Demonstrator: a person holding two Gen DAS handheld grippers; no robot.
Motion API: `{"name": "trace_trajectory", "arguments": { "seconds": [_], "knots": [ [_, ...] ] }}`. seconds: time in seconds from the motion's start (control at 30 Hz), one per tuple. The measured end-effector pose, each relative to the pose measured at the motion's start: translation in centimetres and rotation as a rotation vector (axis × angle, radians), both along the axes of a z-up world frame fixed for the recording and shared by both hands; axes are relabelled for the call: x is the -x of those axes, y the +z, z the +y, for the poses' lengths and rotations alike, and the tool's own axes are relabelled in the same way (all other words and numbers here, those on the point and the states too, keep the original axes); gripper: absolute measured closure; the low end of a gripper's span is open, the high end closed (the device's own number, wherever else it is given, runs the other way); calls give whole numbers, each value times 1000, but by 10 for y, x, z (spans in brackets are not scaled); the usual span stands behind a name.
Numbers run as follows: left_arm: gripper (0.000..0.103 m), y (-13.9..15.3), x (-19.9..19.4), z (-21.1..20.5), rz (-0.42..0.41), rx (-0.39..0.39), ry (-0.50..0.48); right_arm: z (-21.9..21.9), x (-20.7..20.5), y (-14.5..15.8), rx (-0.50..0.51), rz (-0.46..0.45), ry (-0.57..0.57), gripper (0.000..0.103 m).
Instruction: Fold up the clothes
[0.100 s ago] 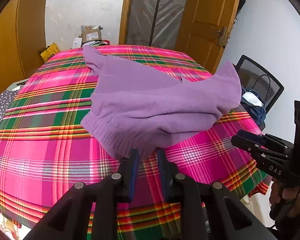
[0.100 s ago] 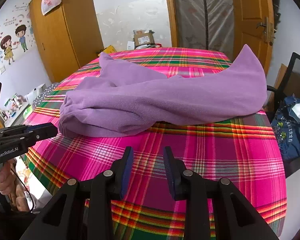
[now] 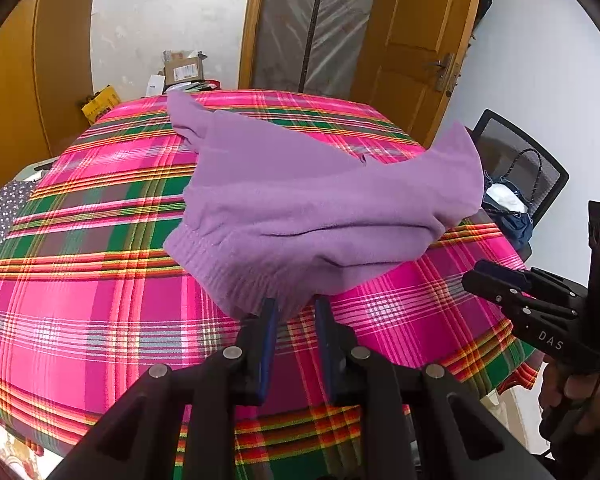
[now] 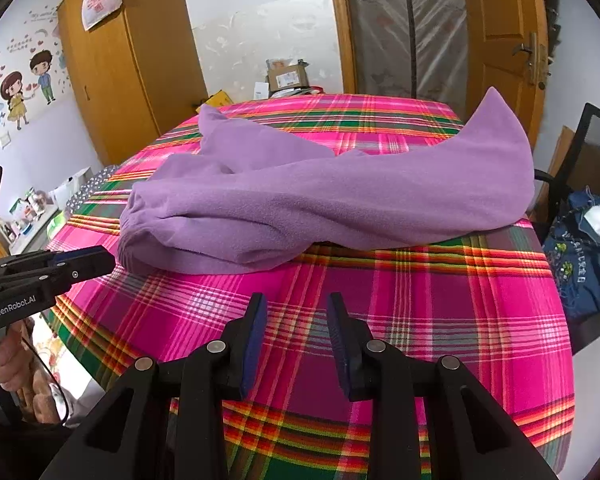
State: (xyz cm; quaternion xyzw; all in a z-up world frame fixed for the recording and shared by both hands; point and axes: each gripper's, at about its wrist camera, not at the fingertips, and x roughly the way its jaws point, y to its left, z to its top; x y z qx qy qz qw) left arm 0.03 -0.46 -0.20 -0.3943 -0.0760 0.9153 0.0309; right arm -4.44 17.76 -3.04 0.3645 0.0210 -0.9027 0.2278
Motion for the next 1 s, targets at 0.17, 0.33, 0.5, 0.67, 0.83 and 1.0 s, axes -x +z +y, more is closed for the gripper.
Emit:
{"name": "trace_trajectory", "arguments": {
  "seconds": [0.17, 0.33, 0.5, 0.67, 0.83, 1.0],
  "knots": [
    [84, 2, -1, 6, 7, 28, -2, 0, 2, 4, -9, -18, -2, 71],
    [84, -1, 1, -5, -6, 27, 20, -7, 0, -1, -17, -11, 0, 71],
    [84, -2, 1, -13, 0, 18, 43, -14, 3, -2, -29, -21, 4, 71],
    [84, -3, 0, -13, -4, 8, 37, -19, 3, -1, -40, -24, 10, 71],
    [84, -3, 3, -13, -22, -11, 43, -22, 2, 1, -48, -24, 14, 71],
    [84, -5, 2, -10, -31, -37, 21, -22, 2, 2, -52, -27, 13, 71]
  ]
}}
